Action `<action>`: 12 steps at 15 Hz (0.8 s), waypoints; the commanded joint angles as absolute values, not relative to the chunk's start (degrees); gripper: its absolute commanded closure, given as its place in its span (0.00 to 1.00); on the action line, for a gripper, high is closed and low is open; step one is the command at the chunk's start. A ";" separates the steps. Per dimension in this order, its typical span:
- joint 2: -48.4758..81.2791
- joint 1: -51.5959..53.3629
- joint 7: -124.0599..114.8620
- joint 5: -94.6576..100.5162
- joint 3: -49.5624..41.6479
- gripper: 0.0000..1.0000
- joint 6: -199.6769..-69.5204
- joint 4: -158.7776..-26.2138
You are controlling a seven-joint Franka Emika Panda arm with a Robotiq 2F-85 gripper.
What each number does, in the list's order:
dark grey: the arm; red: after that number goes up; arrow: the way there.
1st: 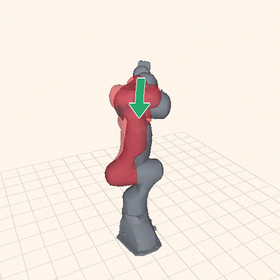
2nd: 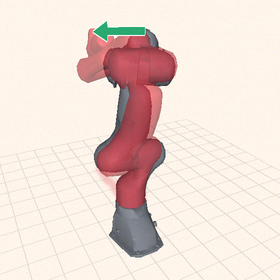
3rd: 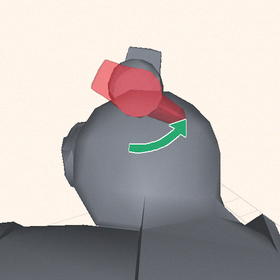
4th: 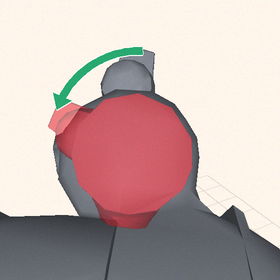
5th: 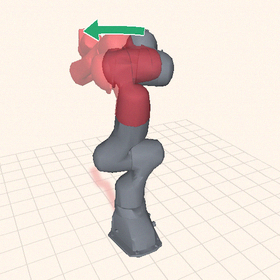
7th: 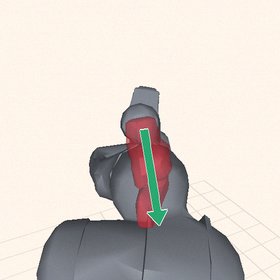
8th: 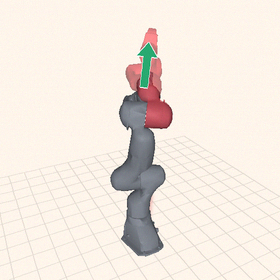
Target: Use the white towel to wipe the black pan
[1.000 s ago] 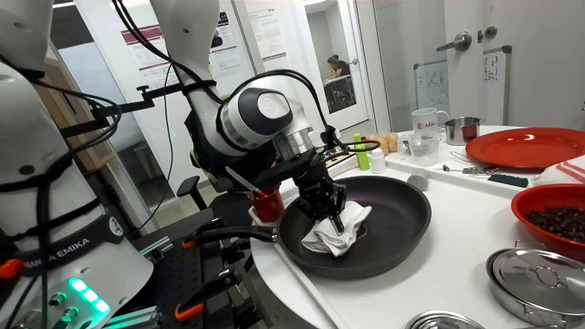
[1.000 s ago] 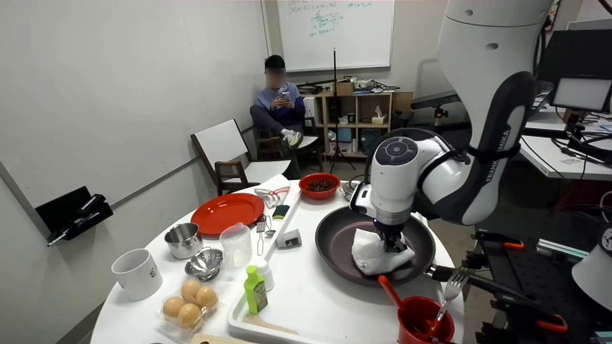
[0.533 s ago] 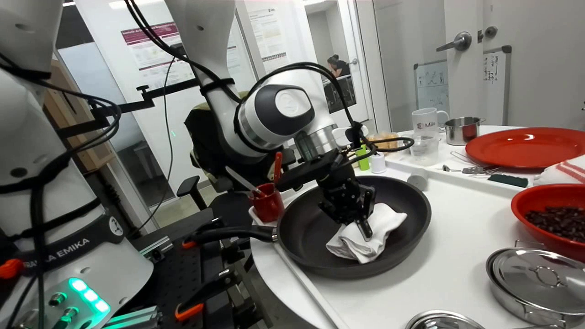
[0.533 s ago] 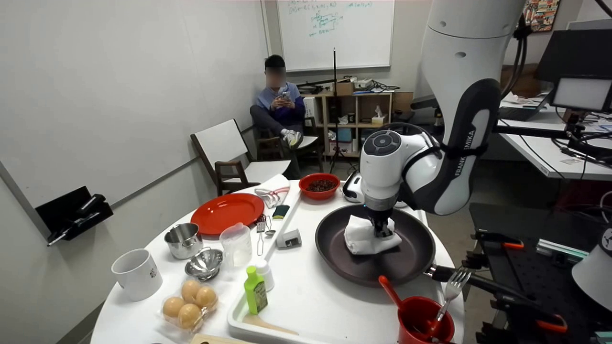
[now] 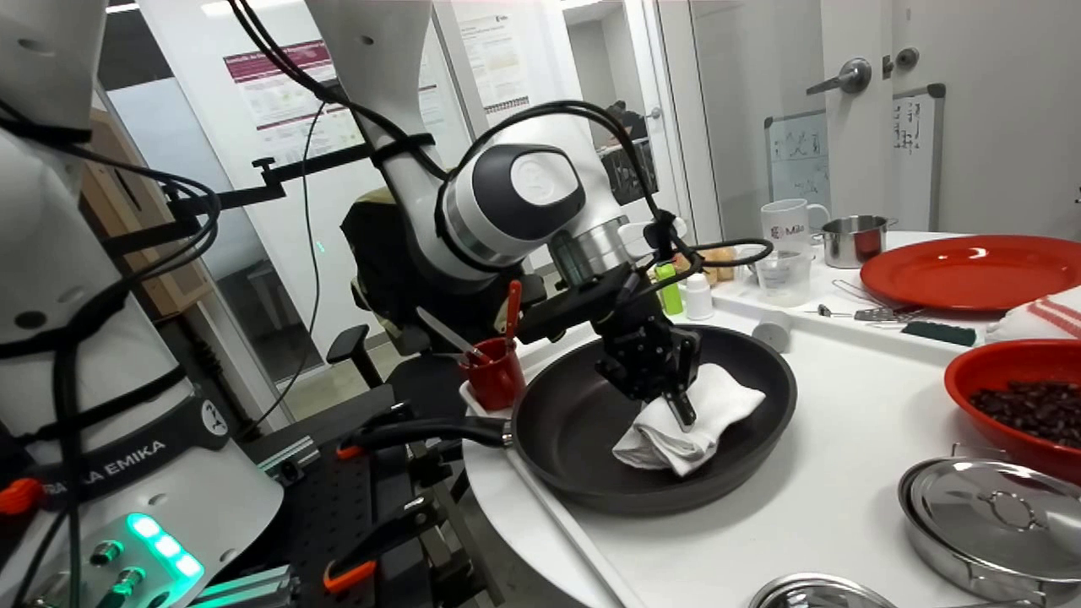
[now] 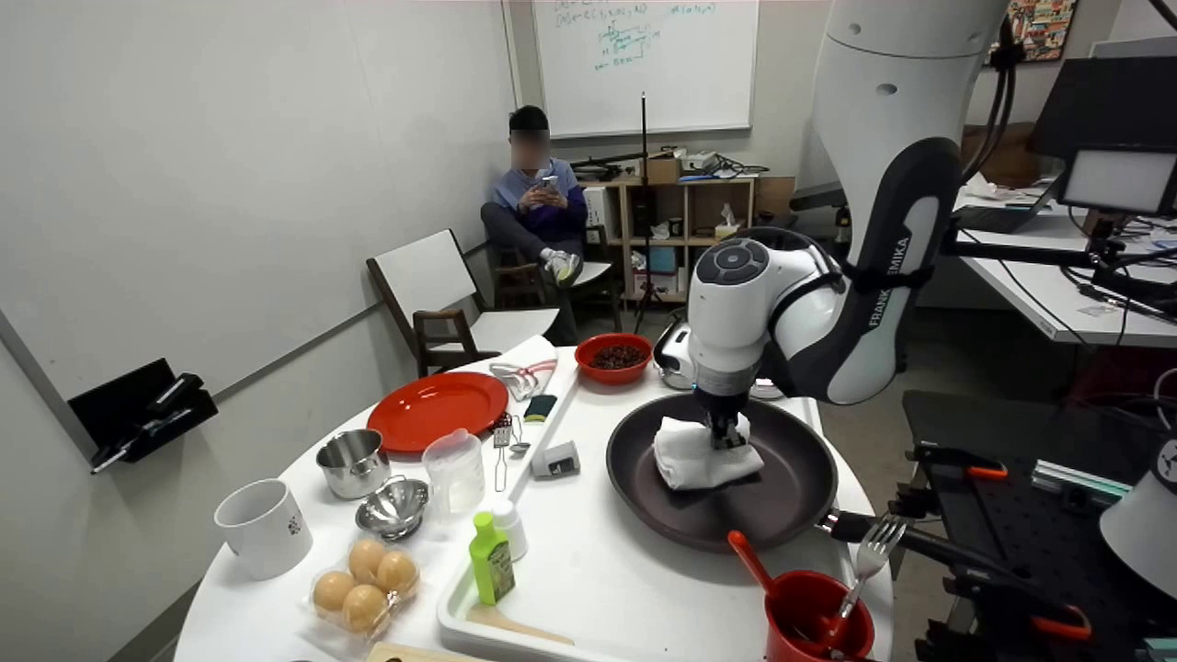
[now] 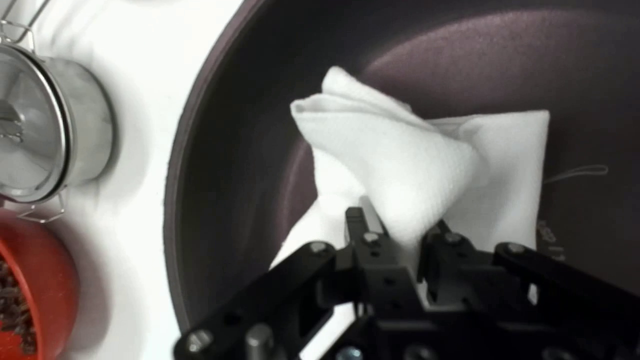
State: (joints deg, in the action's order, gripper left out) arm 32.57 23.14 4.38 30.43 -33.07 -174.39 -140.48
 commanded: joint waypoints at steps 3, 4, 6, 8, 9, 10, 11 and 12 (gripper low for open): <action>21.12 19.67 6.03 30.60 -31.18 0.91 -173.03 -143.15; 19.27 18.63 6.00 30.55 -30.84 0.91 -172.87 -143.16; 16.57 15.94 5.75 30.20 -29.78 0.91 -172.34 -142.38; 14.70 12.58 5.58 29.39 -28.17 0.91 -171.71 -141.39; 14.31 12.76 6.74 27.24 -28.84 0.91 -171.79 -141.18; 13.82 9.26 5.31 28.33 -26.55 0.91 -171.27 -140.17; 13.53 7.90 5.14 27.96 -25.92 0.91 -171.08 -139.62; 13.29 6.03 5.21 27.43 -24.81 0.91 -170.91 -139.02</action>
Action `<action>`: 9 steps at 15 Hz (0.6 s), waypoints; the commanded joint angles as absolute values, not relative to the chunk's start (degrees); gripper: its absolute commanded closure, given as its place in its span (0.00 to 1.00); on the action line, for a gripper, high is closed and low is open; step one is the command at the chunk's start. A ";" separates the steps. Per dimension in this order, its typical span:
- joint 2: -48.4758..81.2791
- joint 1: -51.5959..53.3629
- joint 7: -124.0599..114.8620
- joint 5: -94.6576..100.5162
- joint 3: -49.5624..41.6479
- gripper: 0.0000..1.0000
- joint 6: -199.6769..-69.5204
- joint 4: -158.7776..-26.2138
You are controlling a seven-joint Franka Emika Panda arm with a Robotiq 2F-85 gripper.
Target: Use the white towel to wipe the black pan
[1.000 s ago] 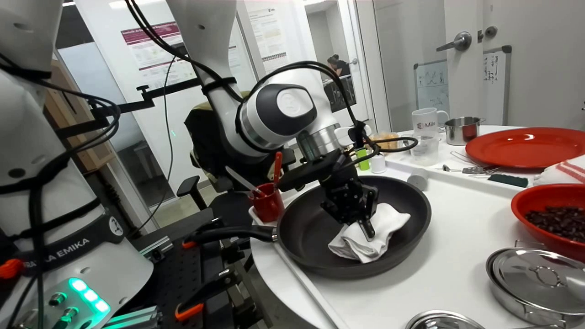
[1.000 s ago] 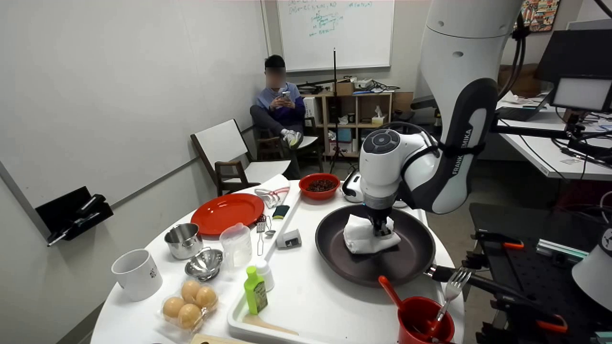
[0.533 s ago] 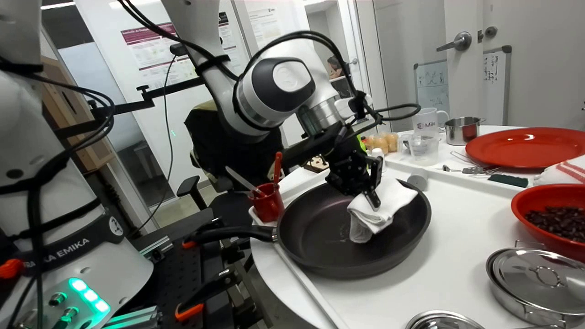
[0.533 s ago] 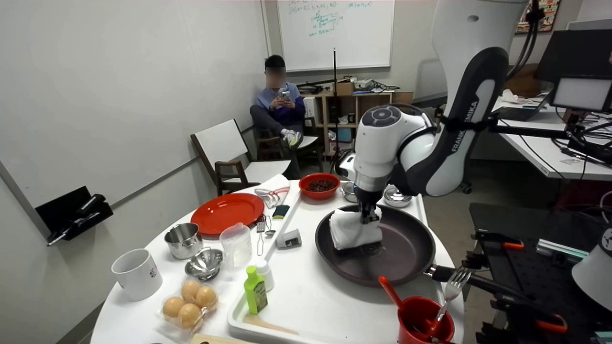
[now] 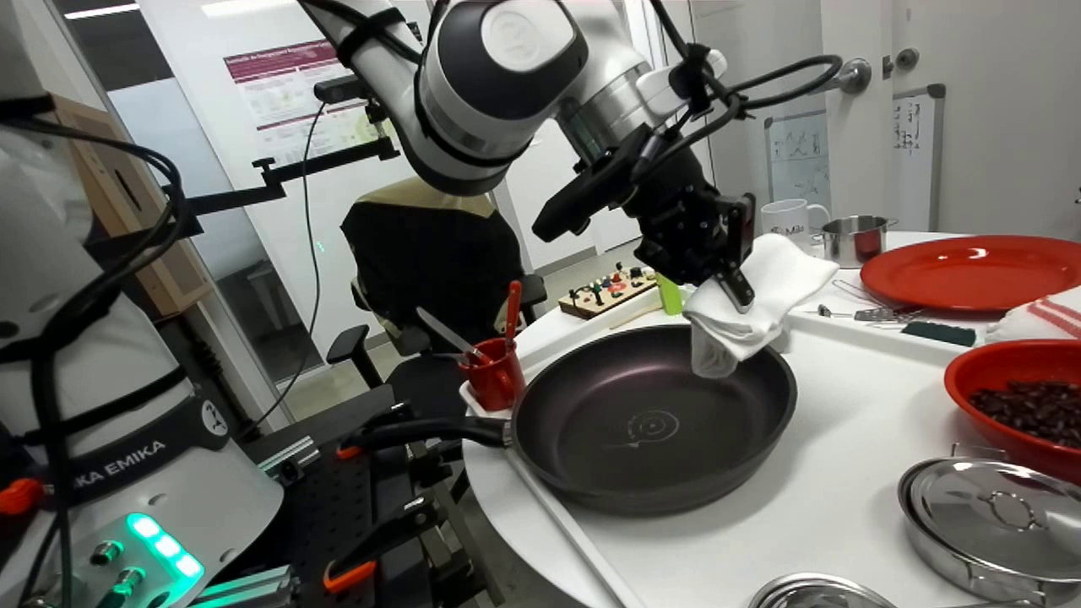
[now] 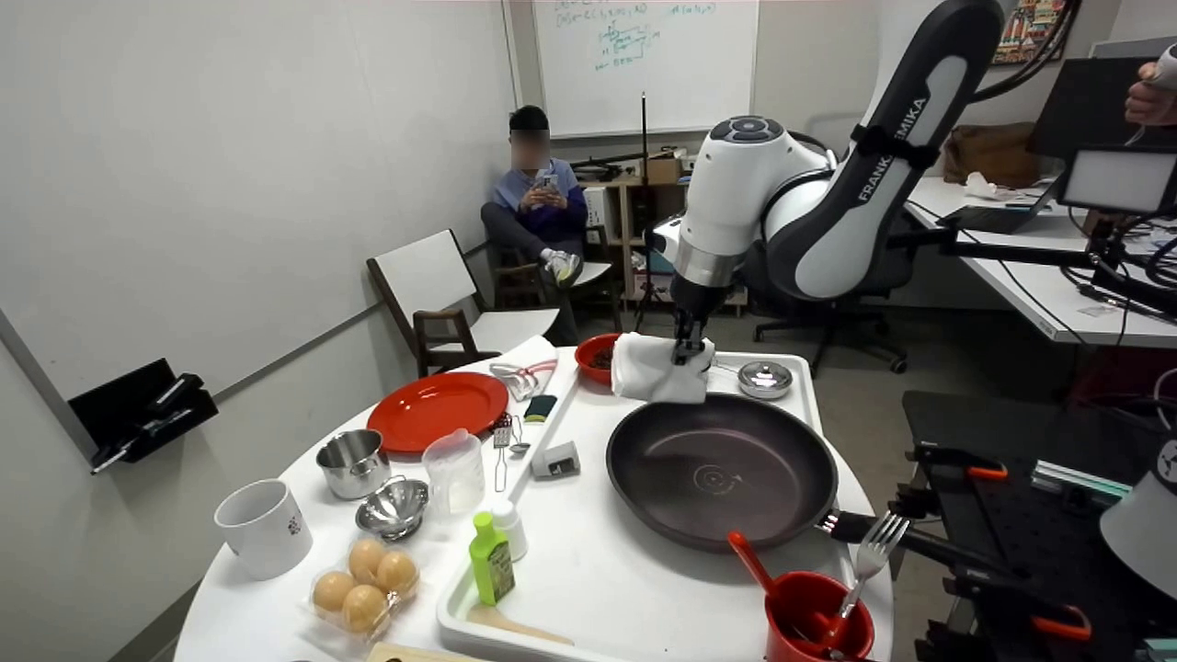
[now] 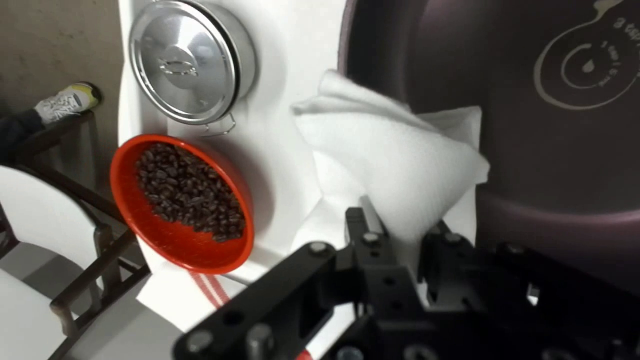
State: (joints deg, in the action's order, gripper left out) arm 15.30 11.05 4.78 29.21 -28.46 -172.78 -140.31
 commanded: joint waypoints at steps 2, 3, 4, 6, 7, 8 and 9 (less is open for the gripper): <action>13.09 2.90 5.26 26.34 -22.99 0.91 -170.61 -137.79; 13.13 1.89 4.99 26.25 -22.57 0.91 -170.55 -137.18; 13.24 0.88 4.90 26.10 -22.17 0.91 -170.47 -136.48; 13.79 1.10 4.71 25.92 -23.43 0.91 -170.67 -135.49; 14.08 0.98 4.26 26.47 -23.84 0.91 -170.70 -135.03; 14.50 1.09 3.84 27.11 -24.49 0.91 -170.73 -134.63; 14.93 1.14 3.64 27.47 -24.97 0.91 -170.69 -134.40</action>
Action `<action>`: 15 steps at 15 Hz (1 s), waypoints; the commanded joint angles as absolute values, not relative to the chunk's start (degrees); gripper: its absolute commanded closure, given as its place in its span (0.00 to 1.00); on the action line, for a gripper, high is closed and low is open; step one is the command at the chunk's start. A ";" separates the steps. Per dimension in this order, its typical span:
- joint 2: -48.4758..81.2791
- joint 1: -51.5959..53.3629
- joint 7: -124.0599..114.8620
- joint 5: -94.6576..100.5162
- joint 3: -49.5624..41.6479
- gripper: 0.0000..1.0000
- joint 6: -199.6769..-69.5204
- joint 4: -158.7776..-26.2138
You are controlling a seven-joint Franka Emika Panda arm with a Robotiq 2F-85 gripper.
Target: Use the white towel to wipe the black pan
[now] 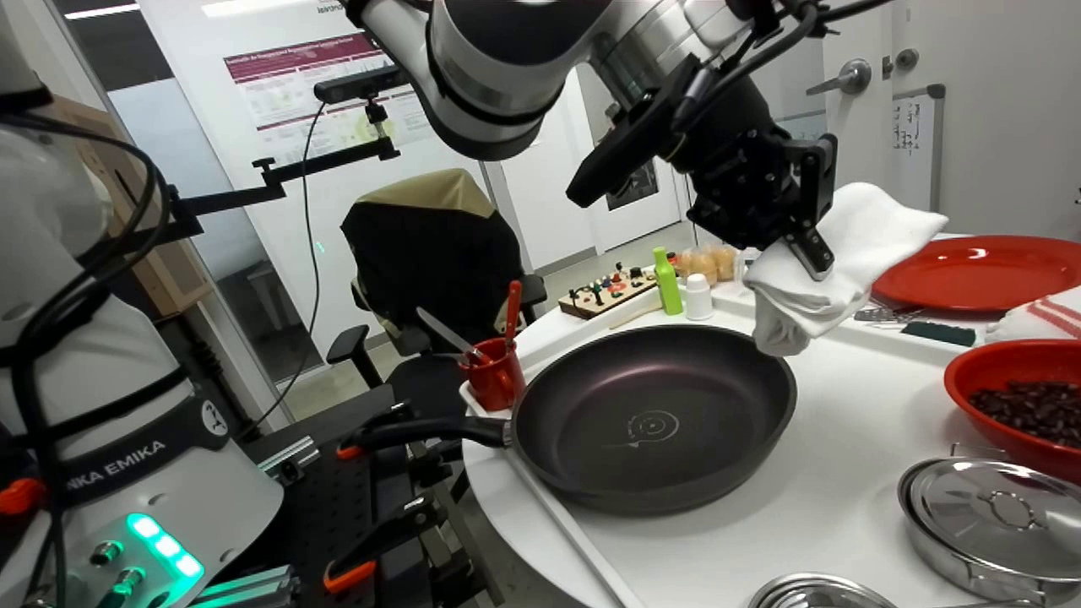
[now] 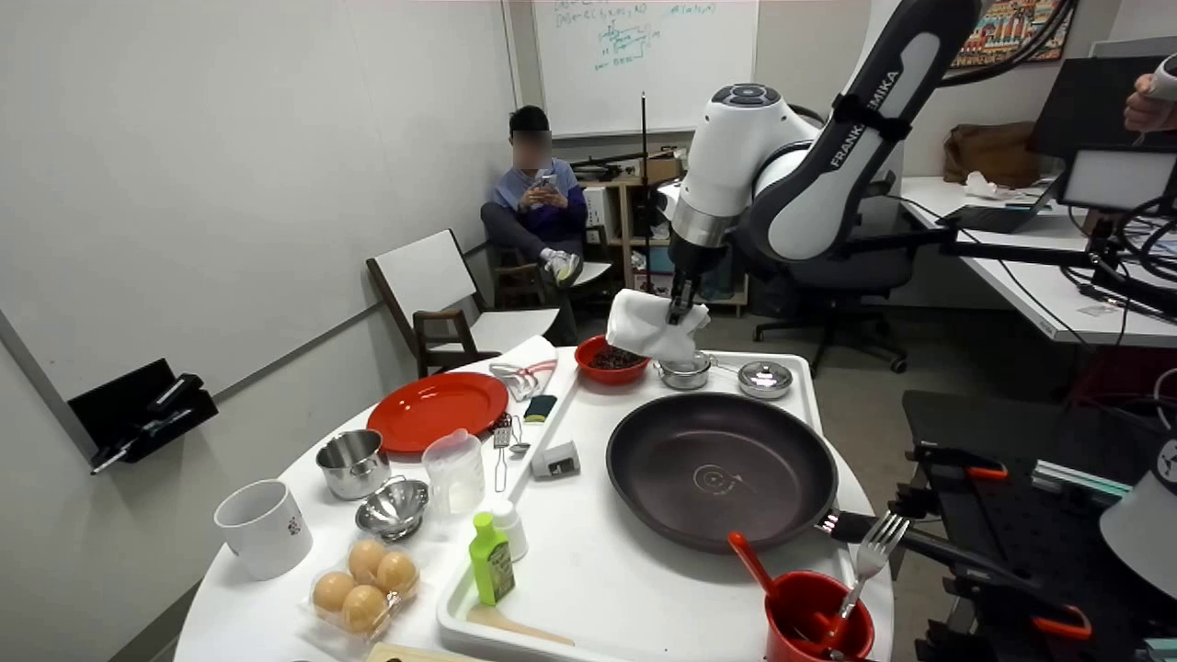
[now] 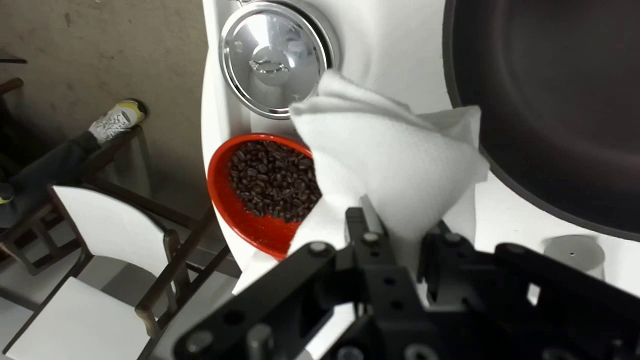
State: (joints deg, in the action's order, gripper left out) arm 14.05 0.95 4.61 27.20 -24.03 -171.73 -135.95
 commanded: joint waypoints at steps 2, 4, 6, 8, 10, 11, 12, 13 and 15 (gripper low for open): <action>15.99 1.80 2.89 28.88 -26.57 0.91 -170.60 -134.31; 17.34 2.25 2.35 29.88 -28.01 0.91 -170.31 -134.34; 18.73 1.57 1.09 32.01 -28.81 0.91 -169.32 -133.91; 20.02 2.10 -0.09 33.84 -30.57 0.91 -168.44 -133.82; 21.06 1.89 -0.73 35.08 -31.16 0.91 -167.62 -133.97; 21.62 1.76 -0.89 35.51 -31.28 0.91 -167.23 -134.01; 22.18 1.69 -1.17 35.96 -31.33 0.91 -166.76 -134.11; 22.66 1.57 -1.18 36.18 -31.20 0.91 -166.32 -134.19; 23.92 1.46 -1.14 36.51 -30.78 0.91 -165.48 -134.42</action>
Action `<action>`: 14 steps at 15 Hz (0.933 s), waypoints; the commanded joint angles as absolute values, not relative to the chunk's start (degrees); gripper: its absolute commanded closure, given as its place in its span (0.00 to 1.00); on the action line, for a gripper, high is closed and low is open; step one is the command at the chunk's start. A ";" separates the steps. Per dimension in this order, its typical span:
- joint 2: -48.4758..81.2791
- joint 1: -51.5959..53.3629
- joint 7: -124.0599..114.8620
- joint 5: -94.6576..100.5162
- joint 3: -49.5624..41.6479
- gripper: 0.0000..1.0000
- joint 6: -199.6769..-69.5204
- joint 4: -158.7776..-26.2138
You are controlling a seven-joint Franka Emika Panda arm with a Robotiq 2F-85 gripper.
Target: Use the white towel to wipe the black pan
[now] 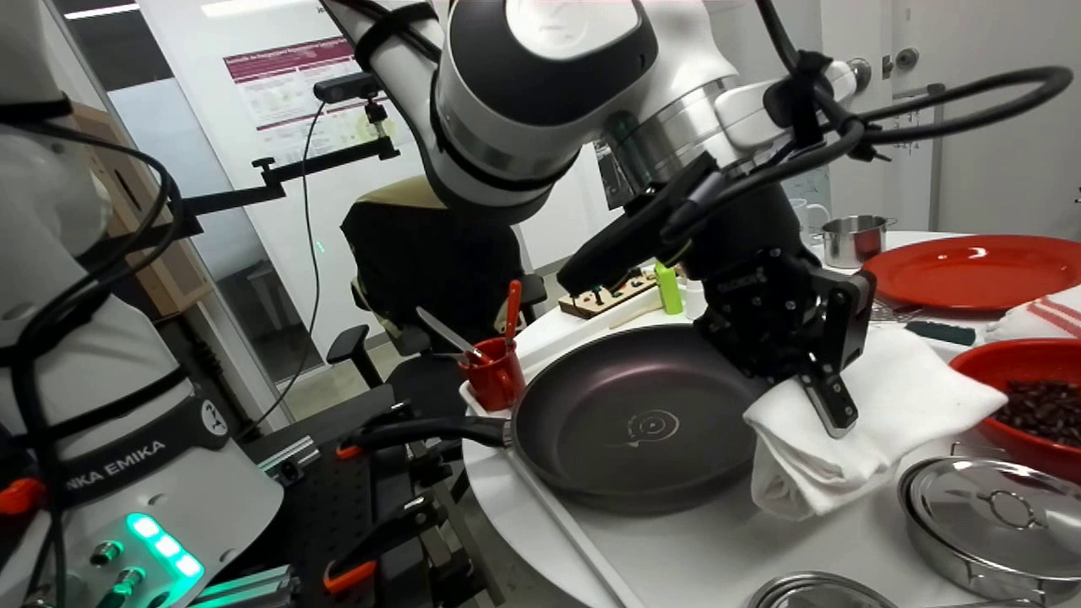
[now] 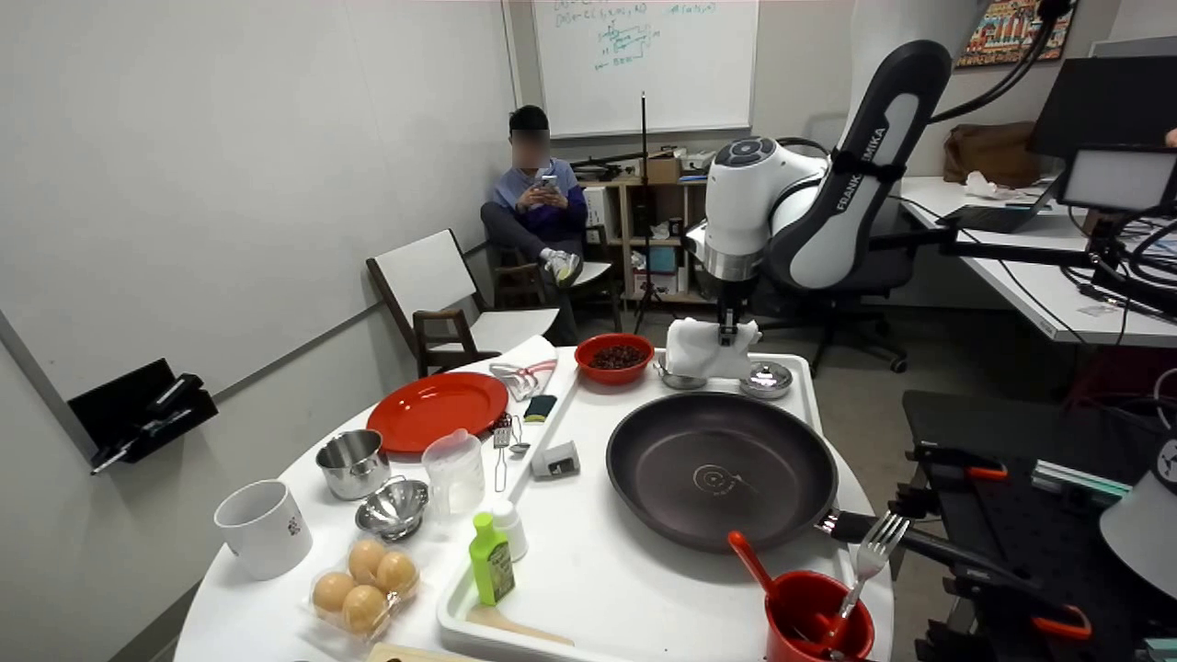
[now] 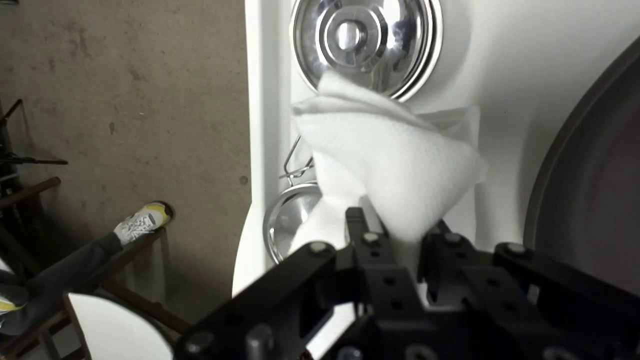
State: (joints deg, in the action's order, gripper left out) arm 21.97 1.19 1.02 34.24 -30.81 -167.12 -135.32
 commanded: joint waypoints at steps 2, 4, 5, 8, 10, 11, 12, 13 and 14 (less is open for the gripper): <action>25.40 1.72 -1.53 37.09 -30.81 0.91 -165.23 -134.50; 26.81 1.41 -1.41 37.04 -30.22 0.91 -165.24 -134.68; 27.49 1.30 -1.41 36.74 -29.91 0.91 -165.45 -134.75; 28.91 1.43 -1.68 36.20 -29.57 0.91 -165.81 -134.70; 29.31 1.31 -1.64 35.83 -29.25 0.91 -165.75 -134.54; 29.41 1.26 -1.61 35.73 -29.16 0.91 -165.77 -134.50; 29.44 1.20 -1.57 35.64 -29.07 0.91 -165.77 -134.46; 29.39 1.10 -1.47 35.53 -28.92 0.91 -165.78 -134.47; 29.39 1.17 -1.48 35.57 -28.86 0.91 -165.82 -134.51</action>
